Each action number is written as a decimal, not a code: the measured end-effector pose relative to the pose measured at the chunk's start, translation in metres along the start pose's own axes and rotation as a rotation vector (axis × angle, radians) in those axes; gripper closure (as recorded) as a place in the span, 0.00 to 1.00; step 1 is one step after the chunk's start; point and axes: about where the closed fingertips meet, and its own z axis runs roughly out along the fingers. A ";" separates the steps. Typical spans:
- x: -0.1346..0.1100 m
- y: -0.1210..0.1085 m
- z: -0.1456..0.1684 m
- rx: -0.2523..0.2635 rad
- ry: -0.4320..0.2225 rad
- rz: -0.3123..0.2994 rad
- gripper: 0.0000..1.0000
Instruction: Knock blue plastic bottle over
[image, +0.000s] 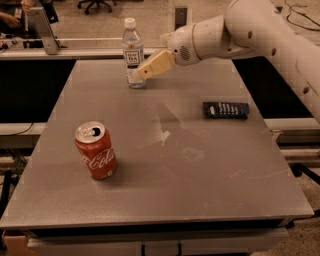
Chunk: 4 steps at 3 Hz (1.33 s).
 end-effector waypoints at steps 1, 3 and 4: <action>-0.001 -0.008 0.039 0.006 -0.095 0.026 0.00; 0.003 -0.033 0.088 0.058 -0.171 0.031 0.06; 0.003 -0.039 0.101 0.075 -0.192 0.038 0.23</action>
Offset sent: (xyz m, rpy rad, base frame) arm 0.0764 0.0618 -0.0384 0.1950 -0.0864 -0.0660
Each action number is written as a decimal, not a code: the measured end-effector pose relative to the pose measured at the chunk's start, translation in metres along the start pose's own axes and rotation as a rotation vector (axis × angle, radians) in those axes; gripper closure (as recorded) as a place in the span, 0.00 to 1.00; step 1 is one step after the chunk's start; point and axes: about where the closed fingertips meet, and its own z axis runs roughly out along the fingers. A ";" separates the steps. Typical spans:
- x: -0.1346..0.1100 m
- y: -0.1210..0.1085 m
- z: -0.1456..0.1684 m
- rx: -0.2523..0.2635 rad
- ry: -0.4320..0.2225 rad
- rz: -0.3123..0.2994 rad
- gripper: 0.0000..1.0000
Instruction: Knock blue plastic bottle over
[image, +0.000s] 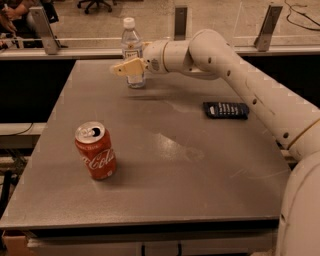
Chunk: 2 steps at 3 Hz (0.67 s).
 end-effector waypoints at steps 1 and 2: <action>-0.004 -0.004 0.000 0.010 -0.016 -0.002 0.45; -0.013 -0.013 -0.017 0.020 -0.015 -0.020 0.70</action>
Offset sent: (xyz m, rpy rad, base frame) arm 0.0036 -0.0446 0.0342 -0.0098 -0.0485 -0.0249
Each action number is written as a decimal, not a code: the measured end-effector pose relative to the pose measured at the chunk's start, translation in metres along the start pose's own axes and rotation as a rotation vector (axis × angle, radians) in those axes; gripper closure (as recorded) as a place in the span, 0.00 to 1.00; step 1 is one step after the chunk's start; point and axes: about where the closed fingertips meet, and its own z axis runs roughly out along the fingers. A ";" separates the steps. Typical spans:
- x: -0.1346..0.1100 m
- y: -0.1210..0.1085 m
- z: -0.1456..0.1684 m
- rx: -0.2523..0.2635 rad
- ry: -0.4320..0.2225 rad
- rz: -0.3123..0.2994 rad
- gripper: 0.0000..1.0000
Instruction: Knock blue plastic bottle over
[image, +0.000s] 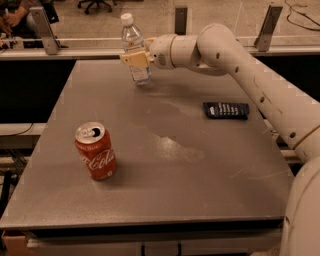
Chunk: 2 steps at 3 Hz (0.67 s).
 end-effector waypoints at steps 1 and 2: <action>-0.014 -0.012 -0.027 0.000 0.047 -0.047 0.92; -0.020 -0.021 -0.057 -0.020 0.177 -0.132 1.00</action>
Offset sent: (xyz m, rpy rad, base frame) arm -0.0258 -0.1128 0.0335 -0.4920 -0.0045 0.0843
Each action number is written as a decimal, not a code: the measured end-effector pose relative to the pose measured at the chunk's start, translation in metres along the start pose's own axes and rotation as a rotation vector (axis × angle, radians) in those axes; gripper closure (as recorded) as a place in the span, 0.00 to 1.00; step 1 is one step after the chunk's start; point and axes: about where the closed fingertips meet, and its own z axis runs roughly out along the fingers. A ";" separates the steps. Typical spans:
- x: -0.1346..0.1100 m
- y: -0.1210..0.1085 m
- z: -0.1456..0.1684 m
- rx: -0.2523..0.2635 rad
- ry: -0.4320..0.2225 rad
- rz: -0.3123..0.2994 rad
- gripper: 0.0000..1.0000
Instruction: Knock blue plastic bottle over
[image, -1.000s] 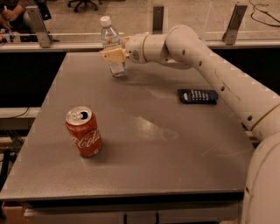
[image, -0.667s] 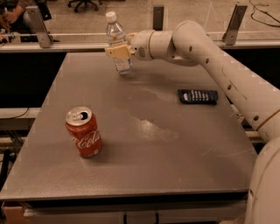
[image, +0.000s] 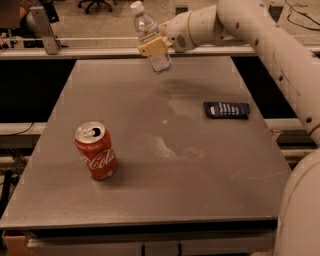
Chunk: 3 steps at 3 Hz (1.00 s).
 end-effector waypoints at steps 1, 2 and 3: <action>0.018 0.004 -0.025 -0.046 0.188 -0.113 1.00; 0.041 0.018 -0.043 -0.123 0.374 -0.228 1.00; 0.055 0.035 -0.053 -0.197 0.501 -0.308 0.83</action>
Offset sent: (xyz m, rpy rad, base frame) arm -0.0590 -0.0824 -0.0349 -0.7321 0.0405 0.1987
